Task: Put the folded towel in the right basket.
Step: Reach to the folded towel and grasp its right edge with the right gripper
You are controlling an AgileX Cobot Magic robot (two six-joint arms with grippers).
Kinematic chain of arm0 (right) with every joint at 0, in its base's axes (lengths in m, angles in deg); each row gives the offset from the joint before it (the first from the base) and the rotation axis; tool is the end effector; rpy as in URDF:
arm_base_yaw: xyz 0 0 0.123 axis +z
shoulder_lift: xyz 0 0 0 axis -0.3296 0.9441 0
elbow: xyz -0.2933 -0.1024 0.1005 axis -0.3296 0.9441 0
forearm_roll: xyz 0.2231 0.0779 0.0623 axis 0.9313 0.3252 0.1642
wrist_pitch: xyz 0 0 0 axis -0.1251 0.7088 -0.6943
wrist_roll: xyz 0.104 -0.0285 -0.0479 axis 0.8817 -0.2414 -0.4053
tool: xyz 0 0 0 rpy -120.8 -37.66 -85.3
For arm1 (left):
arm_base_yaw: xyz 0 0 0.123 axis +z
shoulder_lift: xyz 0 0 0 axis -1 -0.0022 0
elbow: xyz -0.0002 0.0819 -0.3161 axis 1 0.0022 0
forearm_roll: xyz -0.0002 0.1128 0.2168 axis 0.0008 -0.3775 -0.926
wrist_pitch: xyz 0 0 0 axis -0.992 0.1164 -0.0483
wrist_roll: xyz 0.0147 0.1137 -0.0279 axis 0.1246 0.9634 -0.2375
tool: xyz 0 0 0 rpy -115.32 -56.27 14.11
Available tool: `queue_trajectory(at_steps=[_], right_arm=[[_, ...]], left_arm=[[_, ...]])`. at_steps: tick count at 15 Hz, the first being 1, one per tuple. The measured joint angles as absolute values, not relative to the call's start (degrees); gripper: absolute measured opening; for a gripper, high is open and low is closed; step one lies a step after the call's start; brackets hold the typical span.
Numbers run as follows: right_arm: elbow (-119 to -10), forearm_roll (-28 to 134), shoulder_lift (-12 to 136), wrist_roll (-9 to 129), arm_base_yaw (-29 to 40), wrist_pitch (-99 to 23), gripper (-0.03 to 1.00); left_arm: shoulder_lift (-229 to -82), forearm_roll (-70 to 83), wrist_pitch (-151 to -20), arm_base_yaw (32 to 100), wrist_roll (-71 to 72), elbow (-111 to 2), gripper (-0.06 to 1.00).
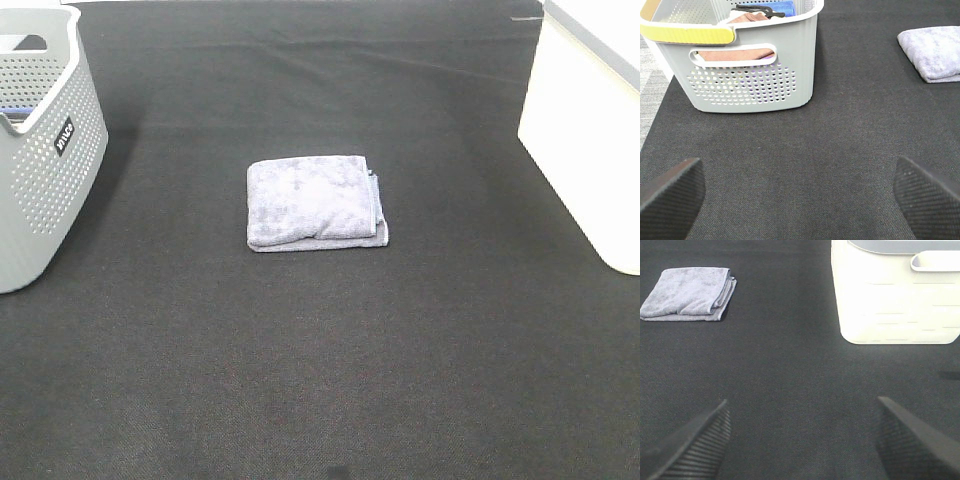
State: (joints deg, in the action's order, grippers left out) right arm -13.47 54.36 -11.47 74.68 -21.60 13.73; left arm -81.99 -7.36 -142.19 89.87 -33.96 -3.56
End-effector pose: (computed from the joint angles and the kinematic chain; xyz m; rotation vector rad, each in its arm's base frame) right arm -0.0312 0.0187 0.2638 -0.1070 2.0255 0.0886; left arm -0.0293 0.0000 0.2609 0.0001 2.0368 0.0000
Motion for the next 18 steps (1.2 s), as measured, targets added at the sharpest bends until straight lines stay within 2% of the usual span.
queue_trajectory(at_steps=[16,18], right_arm=[[-13.47,54.36,-11.47,74.79,-21.60,13.73,0.74],[-13.75,54.53,-8.04,75.19,-21.60,13.16,0.74]], left_arm=[[-81.99,-7.36,-142.19,89.87,-33.96,-3.56,0.97],[-81.99,-7.36,-142.19,89.87,-33.96,-3.56,0.97]])
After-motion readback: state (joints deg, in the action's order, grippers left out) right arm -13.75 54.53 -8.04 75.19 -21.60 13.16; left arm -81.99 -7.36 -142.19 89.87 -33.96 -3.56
